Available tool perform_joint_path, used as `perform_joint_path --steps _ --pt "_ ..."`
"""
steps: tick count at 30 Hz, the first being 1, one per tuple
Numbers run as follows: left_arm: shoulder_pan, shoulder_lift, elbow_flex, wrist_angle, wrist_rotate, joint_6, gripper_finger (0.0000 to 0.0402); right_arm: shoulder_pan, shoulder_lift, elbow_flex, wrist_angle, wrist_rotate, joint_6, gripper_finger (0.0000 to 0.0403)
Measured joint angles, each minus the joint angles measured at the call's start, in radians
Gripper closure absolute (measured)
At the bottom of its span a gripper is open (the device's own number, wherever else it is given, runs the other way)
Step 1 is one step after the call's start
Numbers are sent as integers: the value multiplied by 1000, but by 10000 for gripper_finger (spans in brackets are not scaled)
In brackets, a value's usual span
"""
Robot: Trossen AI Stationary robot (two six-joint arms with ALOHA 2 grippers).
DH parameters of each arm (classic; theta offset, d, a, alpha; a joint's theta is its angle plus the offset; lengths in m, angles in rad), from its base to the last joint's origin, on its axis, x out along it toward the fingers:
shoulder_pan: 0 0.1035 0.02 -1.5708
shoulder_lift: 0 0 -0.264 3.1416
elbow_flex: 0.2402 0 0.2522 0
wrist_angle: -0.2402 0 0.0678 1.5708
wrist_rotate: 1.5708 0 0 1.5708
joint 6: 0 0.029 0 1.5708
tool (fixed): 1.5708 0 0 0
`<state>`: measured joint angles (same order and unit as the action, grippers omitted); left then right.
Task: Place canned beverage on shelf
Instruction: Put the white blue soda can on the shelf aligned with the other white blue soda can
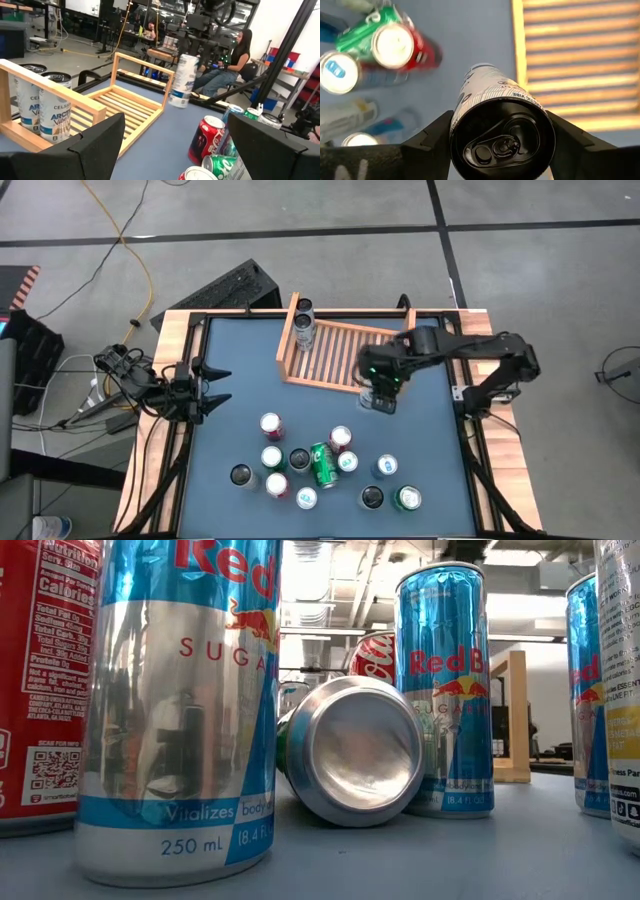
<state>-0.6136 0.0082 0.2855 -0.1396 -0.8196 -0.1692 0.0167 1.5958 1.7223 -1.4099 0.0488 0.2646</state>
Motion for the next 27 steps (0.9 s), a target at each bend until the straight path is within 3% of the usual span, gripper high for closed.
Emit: perform_joint_path --steps 11,22,27 --pt "0 0 0 -2 0 33 60 -139 303 323 15 -2 -373 159" --pt "0 0 0 -1 -7 37 60 -266 605 632 35 -31 -567 159" --pt "0 0 0 -1 -7 53 60 -309 657 619 94 -41 -603 159"
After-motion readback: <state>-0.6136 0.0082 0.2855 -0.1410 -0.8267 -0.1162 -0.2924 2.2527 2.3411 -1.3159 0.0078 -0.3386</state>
